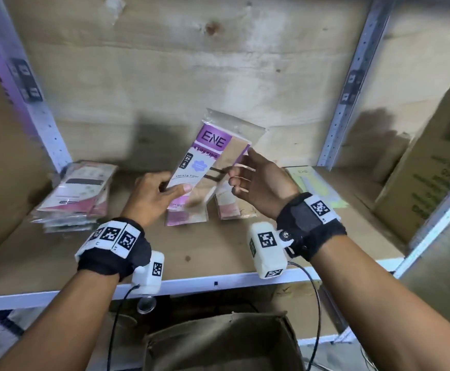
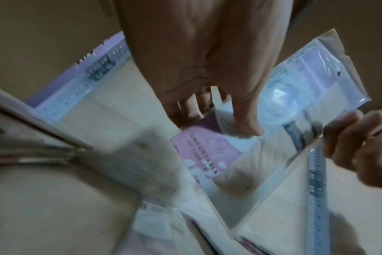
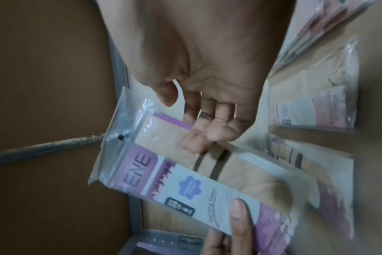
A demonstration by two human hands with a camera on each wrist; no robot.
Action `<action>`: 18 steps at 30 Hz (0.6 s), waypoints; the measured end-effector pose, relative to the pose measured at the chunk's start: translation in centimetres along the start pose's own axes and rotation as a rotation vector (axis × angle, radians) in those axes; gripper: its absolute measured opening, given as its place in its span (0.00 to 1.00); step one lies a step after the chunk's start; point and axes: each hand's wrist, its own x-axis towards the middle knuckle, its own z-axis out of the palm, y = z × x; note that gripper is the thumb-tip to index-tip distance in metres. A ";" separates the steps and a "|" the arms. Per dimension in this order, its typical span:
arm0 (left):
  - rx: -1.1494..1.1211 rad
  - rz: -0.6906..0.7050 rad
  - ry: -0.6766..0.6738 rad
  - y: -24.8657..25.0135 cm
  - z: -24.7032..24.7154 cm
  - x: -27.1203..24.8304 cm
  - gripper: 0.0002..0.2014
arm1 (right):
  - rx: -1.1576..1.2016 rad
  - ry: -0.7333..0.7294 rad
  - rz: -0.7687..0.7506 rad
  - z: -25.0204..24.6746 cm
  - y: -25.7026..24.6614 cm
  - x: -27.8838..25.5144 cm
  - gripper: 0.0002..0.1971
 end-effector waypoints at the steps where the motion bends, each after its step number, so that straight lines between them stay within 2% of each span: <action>1: -0.059 -0.007 -0.038 0.3 0.6 -0.2 0.13 | -0.056 0.036 -0.039 -0.6 0.4 -0.2 0.12; 3: -0.217 -0.047 -0.113 0.7 2.0 -0.4 0.11 | -0.219 0.141 -0.139 -2.1 1.5 -0.2 0.09; 6: -0.454 -0.166 -0.200 1.1 4.3 -1.0 0.09 | -0.453 0.249 -0.243 -4.0 3.4 0.1 0.13; 8: -0.512 -0.216 -0.208 1.2 5.7 -1.3 0.07 | -0.551 0.228 -0.232 -4.7 4.2 0.5 0.13; 10: -0.526 -0.265 -0.206 1.1 6.9 -1.3 0.09 | -0.633 0.186 -0.229 -5.4 4.5 0.8 0.07; 15: -0.543 -0.326 -0.291 0.6 7.6 -0.3 0.11 | -0.646 0.163 -0.179 -7.0 5.2 1.0 0.13; 18: -0.571 -0.338 -0.228 0.1 7.1 1.2 0.12 | -0.693 0.097 -0.145 -7.9 4.9 0.7 0.13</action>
